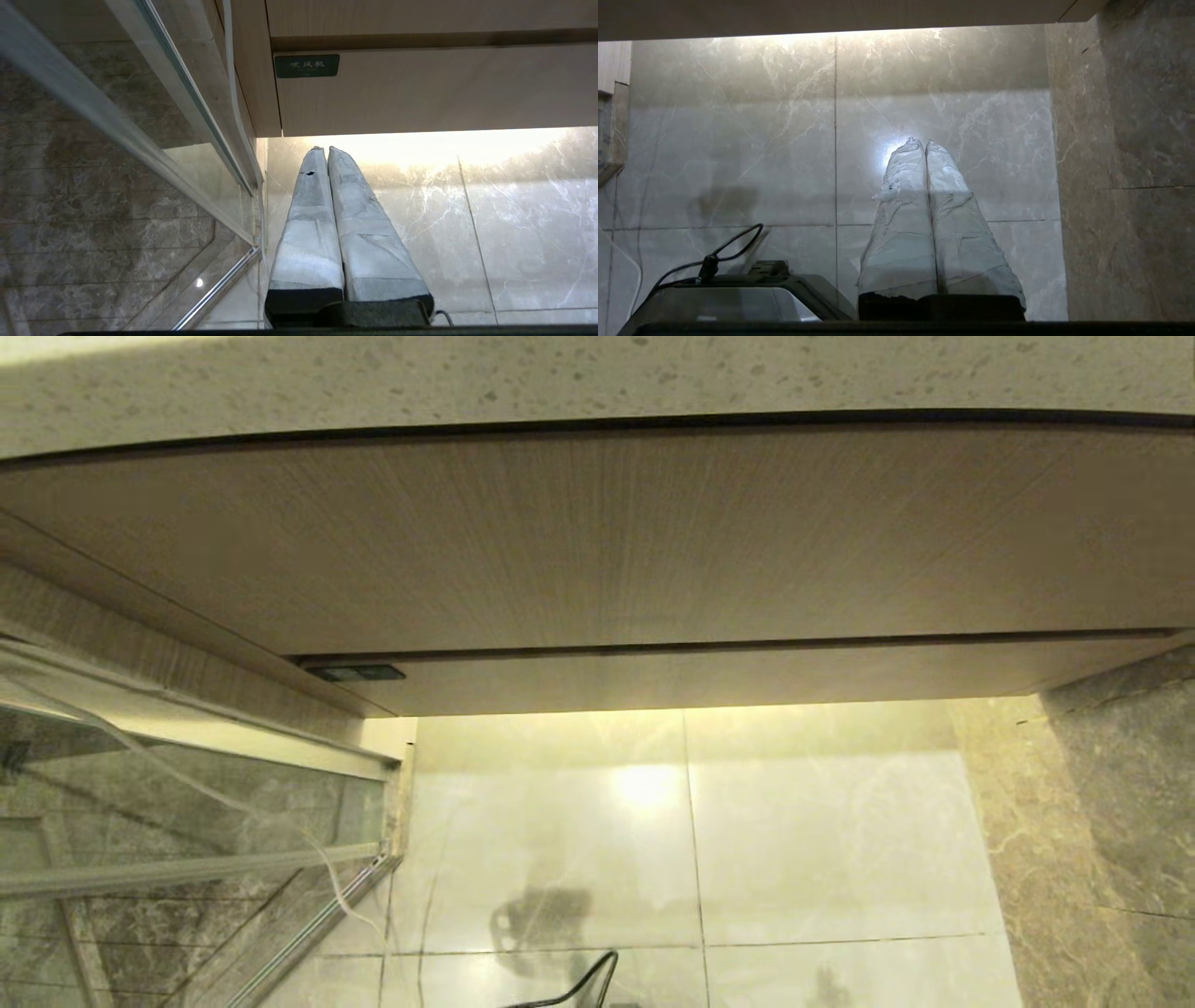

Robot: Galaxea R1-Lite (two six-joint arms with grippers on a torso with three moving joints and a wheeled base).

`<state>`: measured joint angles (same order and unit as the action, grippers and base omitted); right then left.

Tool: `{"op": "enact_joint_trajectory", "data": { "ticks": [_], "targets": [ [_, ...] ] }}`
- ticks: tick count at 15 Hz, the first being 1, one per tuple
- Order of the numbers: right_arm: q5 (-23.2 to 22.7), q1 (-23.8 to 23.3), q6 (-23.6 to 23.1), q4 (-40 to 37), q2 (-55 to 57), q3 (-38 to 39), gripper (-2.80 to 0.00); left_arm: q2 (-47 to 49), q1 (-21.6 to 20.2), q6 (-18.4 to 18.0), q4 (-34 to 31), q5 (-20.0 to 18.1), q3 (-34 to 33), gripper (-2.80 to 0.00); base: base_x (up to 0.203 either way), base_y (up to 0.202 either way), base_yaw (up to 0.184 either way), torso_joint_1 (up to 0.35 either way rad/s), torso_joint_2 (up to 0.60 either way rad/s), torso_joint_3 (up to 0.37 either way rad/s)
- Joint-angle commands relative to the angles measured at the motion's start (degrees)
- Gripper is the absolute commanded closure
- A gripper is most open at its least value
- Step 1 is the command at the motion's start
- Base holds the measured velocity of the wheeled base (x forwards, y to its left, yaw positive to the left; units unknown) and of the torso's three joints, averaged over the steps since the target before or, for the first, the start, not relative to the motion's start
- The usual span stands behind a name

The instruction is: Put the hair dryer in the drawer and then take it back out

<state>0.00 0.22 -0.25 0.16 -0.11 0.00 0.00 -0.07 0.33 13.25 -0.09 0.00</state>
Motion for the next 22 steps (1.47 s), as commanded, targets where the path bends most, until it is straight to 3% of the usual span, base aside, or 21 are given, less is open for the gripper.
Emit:
{"op": "enact_joint_trajectory", "data": {
  "ticks": [1,22],
  "targets": [
    [0.0,0.0,0.0,0.0,0.1,0.1,0.0,0.0,0.0,0.0,0.1,0.0,-2.3,0.0,0.0,0.0,0.0,-0.154,0.05,-0.076],
    [-0.1,0.0,-0.2,0.1,0.1,0.1,0.0,0.0,0.0,0.0,0.1,0.0,-2.3,0.0,0.0,0.0,0.0,-0.005,0.0,-0.004]
  ]
}}
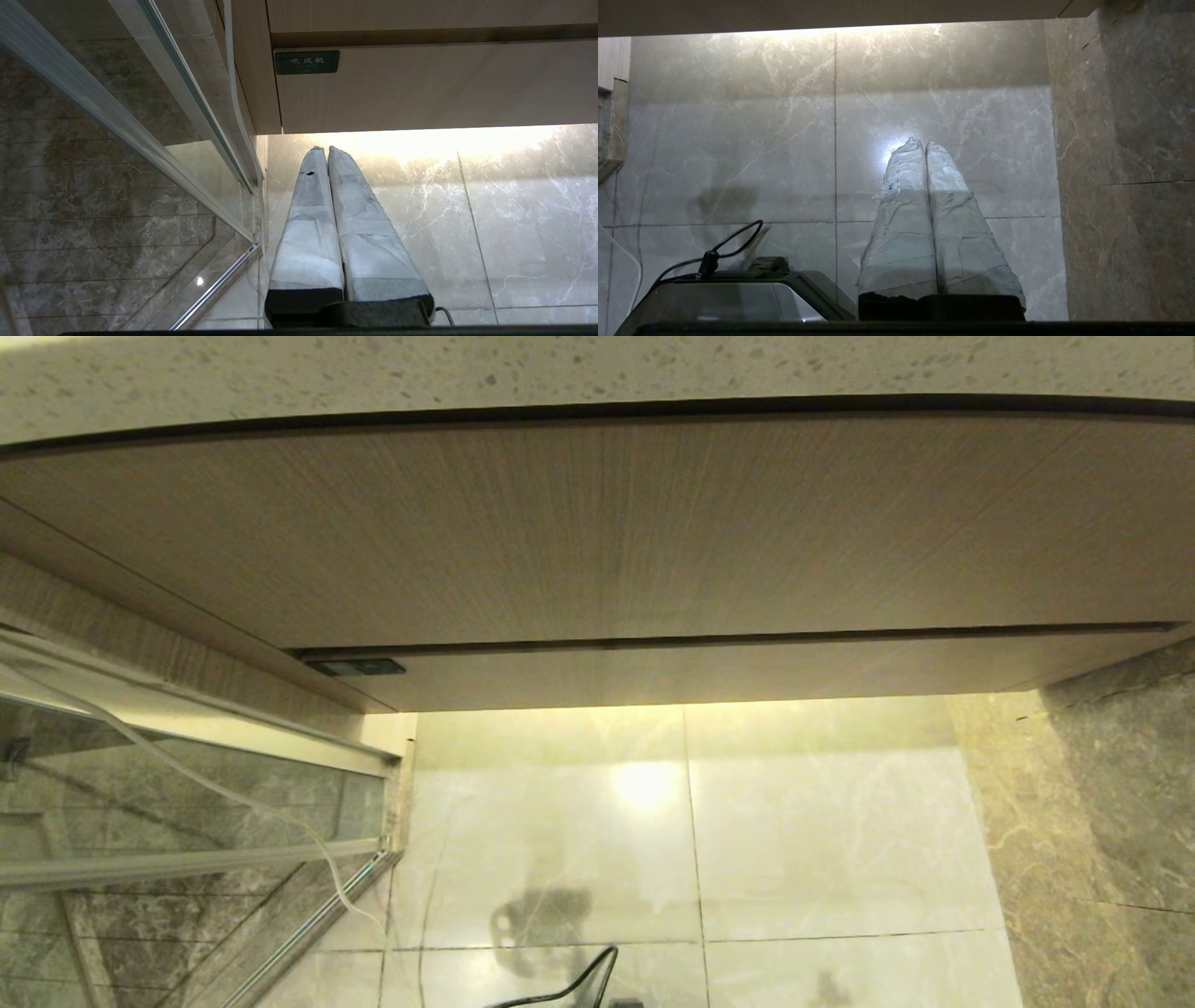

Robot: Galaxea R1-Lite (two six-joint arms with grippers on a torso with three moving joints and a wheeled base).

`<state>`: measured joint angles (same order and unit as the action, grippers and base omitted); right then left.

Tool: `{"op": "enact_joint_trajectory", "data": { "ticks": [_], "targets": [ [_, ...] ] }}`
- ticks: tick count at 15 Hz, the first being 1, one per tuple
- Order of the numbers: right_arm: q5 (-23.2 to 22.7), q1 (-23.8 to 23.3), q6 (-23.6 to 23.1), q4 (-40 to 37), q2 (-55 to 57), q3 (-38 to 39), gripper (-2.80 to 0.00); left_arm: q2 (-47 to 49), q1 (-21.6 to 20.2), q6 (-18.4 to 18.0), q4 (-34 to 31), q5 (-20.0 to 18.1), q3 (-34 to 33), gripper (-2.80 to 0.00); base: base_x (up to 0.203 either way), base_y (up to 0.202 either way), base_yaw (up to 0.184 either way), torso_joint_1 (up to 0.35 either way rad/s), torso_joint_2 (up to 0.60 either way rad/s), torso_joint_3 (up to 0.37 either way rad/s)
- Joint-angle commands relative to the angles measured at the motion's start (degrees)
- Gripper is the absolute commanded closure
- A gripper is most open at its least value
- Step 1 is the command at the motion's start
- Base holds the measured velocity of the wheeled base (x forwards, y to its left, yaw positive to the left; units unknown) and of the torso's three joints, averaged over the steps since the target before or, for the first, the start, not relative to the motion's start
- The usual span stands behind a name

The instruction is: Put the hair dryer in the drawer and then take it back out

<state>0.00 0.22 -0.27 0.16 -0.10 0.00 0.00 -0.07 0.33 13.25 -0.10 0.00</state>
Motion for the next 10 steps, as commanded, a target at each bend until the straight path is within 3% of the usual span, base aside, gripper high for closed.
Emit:
{"op": "enact_joint_trajectory", "data": {
  "ticks": [1,10],
  "targets": [
    [-0.1,0.0,-0.2,0.1,0.1,0.1,0.0,0.0,0.0,0.0,0.1,0.0,-2.3,0.0,0.0,0.0,0.0,0.0,0.0,0.0],
    [-0.1,0.0,-0.1,0.0,0.1,0.1,0.0,0.0,0.0,0.0,0.1,0.0,-2.3,0.0,0.0,0.0,0.0,0.0,0.0,0.0]
  ]
}}
